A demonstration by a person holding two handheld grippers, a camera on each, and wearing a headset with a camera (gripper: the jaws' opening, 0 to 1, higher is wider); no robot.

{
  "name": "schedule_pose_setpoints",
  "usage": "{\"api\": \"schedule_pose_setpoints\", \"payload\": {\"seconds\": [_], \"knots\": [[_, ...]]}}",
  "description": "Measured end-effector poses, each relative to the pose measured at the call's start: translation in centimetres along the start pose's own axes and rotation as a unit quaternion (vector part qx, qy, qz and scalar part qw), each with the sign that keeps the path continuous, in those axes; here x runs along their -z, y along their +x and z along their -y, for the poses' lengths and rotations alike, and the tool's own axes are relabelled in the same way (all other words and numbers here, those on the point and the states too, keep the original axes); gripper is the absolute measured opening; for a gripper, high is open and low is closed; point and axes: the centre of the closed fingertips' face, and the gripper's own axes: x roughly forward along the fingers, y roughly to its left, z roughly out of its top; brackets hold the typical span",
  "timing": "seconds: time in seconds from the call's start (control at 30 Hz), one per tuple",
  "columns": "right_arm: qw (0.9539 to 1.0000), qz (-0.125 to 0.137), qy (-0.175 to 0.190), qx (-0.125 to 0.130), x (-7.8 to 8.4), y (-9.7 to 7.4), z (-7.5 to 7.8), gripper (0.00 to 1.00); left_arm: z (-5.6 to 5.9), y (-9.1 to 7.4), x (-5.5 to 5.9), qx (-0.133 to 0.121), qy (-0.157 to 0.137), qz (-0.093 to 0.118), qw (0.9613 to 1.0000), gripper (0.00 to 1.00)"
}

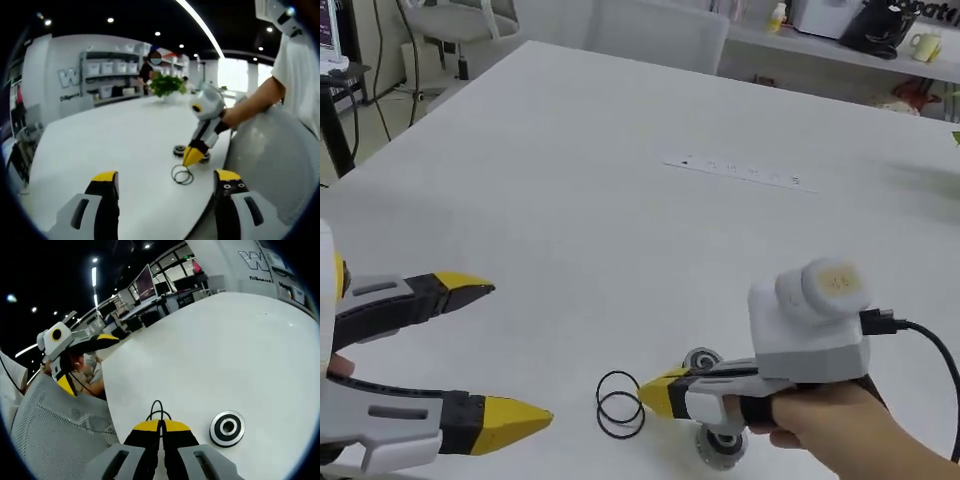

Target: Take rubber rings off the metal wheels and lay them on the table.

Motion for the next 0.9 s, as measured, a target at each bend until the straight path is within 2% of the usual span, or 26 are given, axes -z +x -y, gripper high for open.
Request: {"api": "schedule_pose_setpoints", "payload": {"seconds": [0.3,0.57,0.9], "knots": [[0.9995,-0.020,-0.024,0.005,1.0,0.3,0.1,0.00,0.2,-0.5,0.2,-0.009,0.004,-0.010,0.9999,0.77],[0.9985,-0.030,-0.045,0.012,1.6,0.4,0.5,0.00,0.0,-1.0,0.0,-0.017,0.003,-0.014,0.9997,0.78],[0.9981,-0.032,-0.049,0.020,1.7,0.4,0.9,0.00,-0.1,-1.2,-0.4,-0.022,0.000,-0.007,0.9997,0.78]]}}
